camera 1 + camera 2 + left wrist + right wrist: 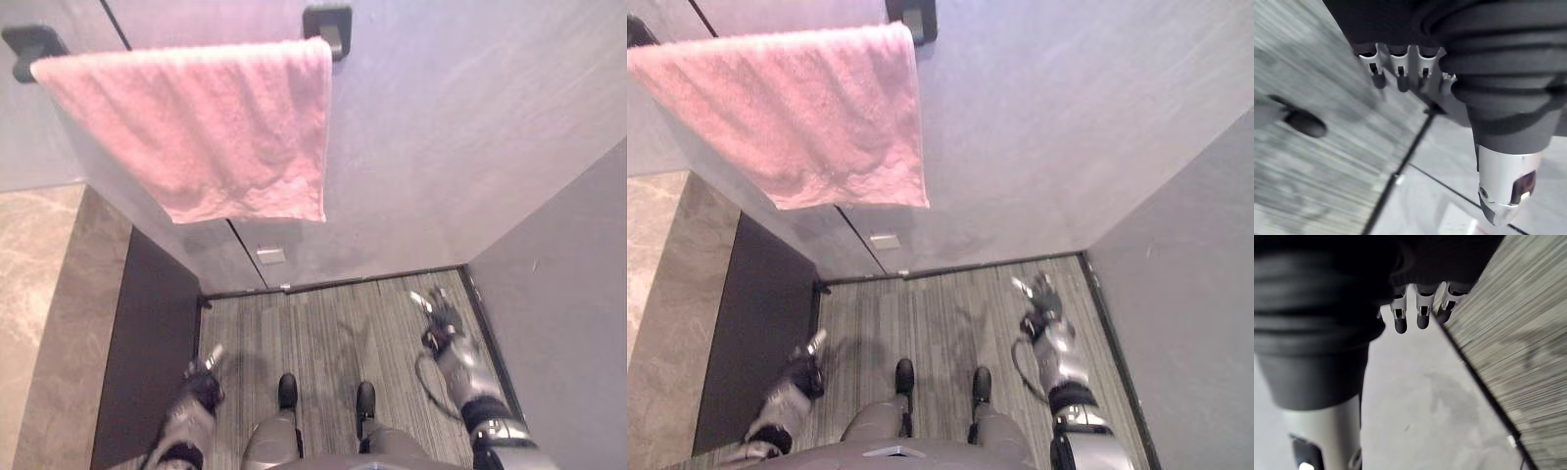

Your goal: Organize washtable

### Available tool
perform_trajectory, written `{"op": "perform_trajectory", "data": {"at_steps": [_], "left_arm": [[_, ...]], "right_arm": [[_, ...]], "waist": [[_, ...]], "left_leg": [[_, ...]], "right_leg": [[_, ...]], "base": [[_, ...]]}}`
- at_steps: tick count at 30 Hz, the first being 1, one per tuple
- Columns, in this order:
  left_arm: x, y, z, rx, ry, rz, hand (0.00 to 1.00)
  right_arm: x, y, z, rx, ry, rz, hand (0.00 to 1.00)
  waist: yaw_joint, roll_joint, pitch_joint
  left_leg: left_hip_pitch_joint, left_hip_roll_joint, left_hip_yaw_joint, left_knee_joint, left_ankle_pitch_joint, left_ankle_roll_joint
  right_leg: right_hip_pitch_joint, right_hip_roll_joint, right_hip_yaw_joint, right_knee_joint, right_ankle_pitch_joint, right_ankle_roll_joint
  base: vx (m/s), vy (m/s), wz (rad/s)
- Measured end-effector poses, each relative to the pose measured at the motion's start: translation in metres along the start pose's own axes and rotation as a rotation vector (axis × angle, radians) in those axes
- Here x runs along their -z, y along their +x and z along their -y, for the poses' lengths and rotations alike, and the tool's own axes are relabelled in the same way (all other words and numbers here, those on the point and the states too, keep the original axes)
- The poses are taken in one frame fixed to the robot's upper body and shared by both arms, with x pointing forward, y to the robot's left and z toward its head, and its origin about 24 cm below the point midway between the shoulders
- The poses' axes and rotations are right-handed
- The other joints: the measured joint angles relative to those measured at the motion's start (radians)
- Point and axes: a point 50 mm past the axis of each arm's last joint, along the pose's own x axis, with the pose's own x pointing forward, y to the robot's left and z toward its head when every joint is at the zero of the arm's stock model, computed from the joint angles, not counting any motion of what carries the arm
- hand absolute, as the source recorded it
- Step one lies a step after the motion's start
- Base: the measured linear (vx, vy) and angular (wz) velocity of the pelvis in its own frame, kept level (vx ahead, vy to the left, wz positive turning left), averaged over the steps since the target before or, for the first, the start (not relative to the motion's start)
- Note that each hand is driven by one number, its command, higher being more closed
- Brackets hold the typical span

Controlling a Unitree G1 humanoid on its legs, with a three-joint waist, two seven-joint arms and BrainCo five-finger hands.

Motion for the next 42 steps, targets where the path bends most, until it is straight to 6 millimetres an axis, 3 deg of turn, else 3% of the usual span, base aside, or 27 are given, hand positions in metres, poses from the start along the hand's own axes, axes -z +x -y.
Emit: {"op": "perform_trajectory", "data": {"at_steps": [3, 5, 8, 12, 14, 18, 20, 21, 24, 27, 29, 31, 33, 34, 35, 36, 37, 38, 40, 41, 42], "left_arm": [[0.047, -0.013, -0.008, -0.023, 0.069, -0.152, 0.0], [0.059, -0.017, -0.012, -0.041, 0.055, -0.19, 0.0], [0.071, -0.023, -0.02, -0.07, 0.028, -0.224, 0.0], [0.074, -0.024, -0.023, -0.076, 0.016, -0.239, 0.0], [0.075, -0.024, -0.024, -0.071, 0.04, -0.241, 0.0], [0.07, -0.022, -0.022, -0.058, 0.077, -0.227, 0.0], [0.063, -0.019, -0.019, -0.051, 0.113, -0.203, 0.0], [0.048, -0.014, -0.016, -0.049, 0.148, -0.148, 0.0], [0.034, -0.01, -0.001, -0.017, 0.174, -0.075, 0.0], [0.029, -0.01, 0.009, 0.005, 0.195, -0.029, 0.0], [0.027, -0.01, 0.009, -0.004, 0.185, -0.021, 0.0], [0.038, -0.012, 0.006, -0.011, 0.189, -0.064, 0.0], [0.05, -0.015, 0.008, 0.001, 0.202, -0.108, 0.0], [0.056, -0.016, 0.008, 0.013, 0.224, -0.138, 0.0], [0.06, -0.017, 0.008, 0.028, 0.274, -0.163, 0.0], [0.061, -0.017, 0.008, 0.032, 0.295, -0.17, 0.0], [0.061, -0.017, 0.009, 0.042, 0.335, -0.178, 0.0], [0.056, -0.014, 0.011, 0.055, 0.383, -0.166, 0.0], [0.046, -0.011, 0.018, 0.083, 0.456, -0.135, 0.0], [0.04, -0.009, 0.02, 0.092, 0.48, -0.114, 0.0], [0.023, -0.004, 0.025, 0.104, 0.507, -0.053, 0.0]], "right_arm": [[0.056, -0.022, 0.043, 0.163, 0.037, -0.183, 0.0], [0.092, -0.043, 0.067, 0.261, 0.061, -0.311, 0.0], [0.125, -0.071, 0.091, 0.384, 0.145, -0.432, 0.0], [0.143, -0.092, 0.108, 0.466, 0.193, -0.497, 0.0], [0.144, -0.093, 0.107, 0.47, 0.202, -0.503, 0.0], [0.139, -0.085, 0.1, 0.447, 0.194, -0.489, 0.0], [0.135, -0.079, 0.094, 0.433, 0.176, -0.476, 0.0], [0.126, -0.067, 0.083, 0.403, 0.142, -0.441, 0.0], [0.103, -0.05, 0.075, 0.365, 0.101, -0.353, 0.0], [0.081, -0.036, 0.068, 0.34, 0.079, -0.263, 0.0], [0.074, -0.031, 0.064, 0.335, 0.08, -0.239, 0.0], [0.071, -0.032, 0.069, 0.344, 0.061, -0.235, 0.0], [0.073, -0.034, 0.073, 0.354, 0.062, -0.236, 0.0], [0.073, -0.035, 0.076, 0.361, 0.06, -0.235, 0.0], [0.073, -0.035, 0.075, 0.355, 0.06, -0.237, 0.0], [0.073, -0.034, 0.074, 0.352, 0.06, -0.236, 0.0], [0.073, -0.034, 0.072, 0.344, 0.06, -0.24, 0.0], [0.076, -0.034, 0.069, 0.334, 0.045, -0.254, 0.0], [0.077, -0.033, 0.067, 0.315, 0.003, -0.264, 0.0], [0.077, -0.033, 0.065, 0.307, -0.006, -0.264, 0.0], [0.076, -0.031, 0.06, 0.28, -0.04, -0.265, 0.0]], "waist": [[-0.004, 0.002, -0.014], [-0.008, 0.003, -0.028], [-0.027, 0.008, -0.056], [-0.035, 0.01, -0.061], [-0.053, 0.007, -0.061], [-0.059, -0.002, -0.052], [-0.069, -0.019, -0.031], [-0.075, -0.032, 0.009], [-0.072, -0.027, 0.064], [-0.068, -0.015, 0.082], [-0.065, -0.006, 0.102], [-0.071, 0.016, 0.092], [-0.084, 0.041, 0.076], [-0.087, 0.06, 0.064], [-0.097, 0.07, 0.058], [-0.106, 0.072, 0.056], [-0.119, 0.078, 0.052], [-0.121, 0.075, 0.052], [-0.12, 0.071, 0.055], [-0.123, 0.065, 0.058], [-0.134, 0.035, 0.074]], "left_leg": [[0.039, -0.003, 0.003, 0.0, -0.015, 0.0], [0.064, -0.007, 0.004, 0.0, -0.027, 0.0], [0.092, -0.008, 0.014, 0.0, -0.042, 0.0], [0.131, -0.008, 0.032, 0.0, -0.059, -0.001], [0.134, -0.008, 0.026, 0.002, -0.06, -0.001], [0.133, -0.009, 0.01, 0.011, -0.055, -0.009], [0.107, -0.01, -0.012, 0.058, -0.07, -0.021], [0.034, -0.005, -0.052, 0.187, -0.12, -0.038], [-0.051, 0.005, -0.109, 0.303, -0.143, -0.044], [-0.121, 0.005, -0.075, 0.259, -0.035, -0.071], [-0.147, 0.066, 0.103, 0.564, -0.2, -0.043], [-0.027, 0.113, 0.18, 0.77, -0.314, -0.05], [0.086, 0.116, 0.188, 0.795, -0.328, -0.057], [0.168, 0.107, 0.18, 0.754, -0.328, -0.092], [0.252, 0.076, 0.154, 0.631, -0.294, -0.152], [0.287, 0.059, 0.14, 0.551, -0.279, -0.178], [0.328, 0.039, 0.132, 0.405, -0.262, -0.158], [0.352, 0.036, 0.15, 0.31, -0.299, -0.093], [0.375, 0.025, 0.158, 0.232, -0.35, -0.035], [0.378, 0.02, 0.159, 0.22, -0.37, -0.026], [0.374, 0.002, 0.159, 0.193, -0.396, -0.012]], "right_leg": [[0.037, -0.003, 0.002, 0.0, -0.011, 0.011], [0.062, -0.005, 0.002, 0.0, -0.022, 0.012], [0.08, -0.008, 0.011, 0.01, -0.036, 0.017], [0.079, -0.008, 0.029, 0.069, -0.076, 0.014], [0.061, -0.008, 0.025, 0.126, -0.11, 0.007], [-0.01, -0.014, 0.016, 0.291, -0.19, -0.002], [-0.042, -0.025, -0.009, 0.376, -0.244, -0.016], [-0.076, -0.034, -0.04, 0.458, -0.292, -0.033], [-0.117, -0.041, -0.093, 0.547, -0.331, -0.052], [-0.19, -0.074, -0.179, 0.578, -0.329, -0.093], [-0.181, -0.087, -0.255, 0.55, -0.31, -0.137], [-0.132, -0.074, -0.335, 0.469, -0.282, -0.155], [-0.112, -0.053, -0.377, 0.414, -0.256, -0.162], [-0.119, -0.032, -0.396, 0.386, -0.244, -0.173], [-0.14, -0.021, -0.411, 0.38, -0.232, -0.18], [-0.155, -0.016, -0.418, 0.382, -0.226, -0.182], [-0.187, -0.01, -0.44, 0.386, -0.211, -0.189], [-0.216, -0.008, -0.449, 0.394, -0.191, -0.184], [-0.243, -0.013, -0.45, 0.402, -0.169, -0.194], [-0.248, -0.021, -0.45, 0.406, -0.16, -0.193], [-0.26, -0.054, -0.447, 0.425, -0.141, -0.184]], "base": [[0.09, 0.007, -0.01], [0.08, 0.013, -0.01], [0.07, 0.015, -0.09], [0.03, 0.018, -0.14], [0.01, 0.005, 0.06], [0.0, -0.038, 0.11], [-0.05, -0.15, 0.48], [-0.1, -0.204, 0.58], [-0.13, -0.194, 0.59], [-0.15, -0.18, 0.88], [-0.14, -0.232, 1.08], [-0.08, -0.183, 0.96], [-0.05, -0.048, 0.76], [-0.02, 0.027, 0.72], [-0.01, 0.061, 0.58], [-0.01, 0.125, 0.54], [-0.11, 0.138, 0.42], [-0.16, 0.142, 0.31], [-0.22, 0.125, 0.04], [-0.33, 0.141, 0.05], [-0.43, 0.129, 0.04]]}}
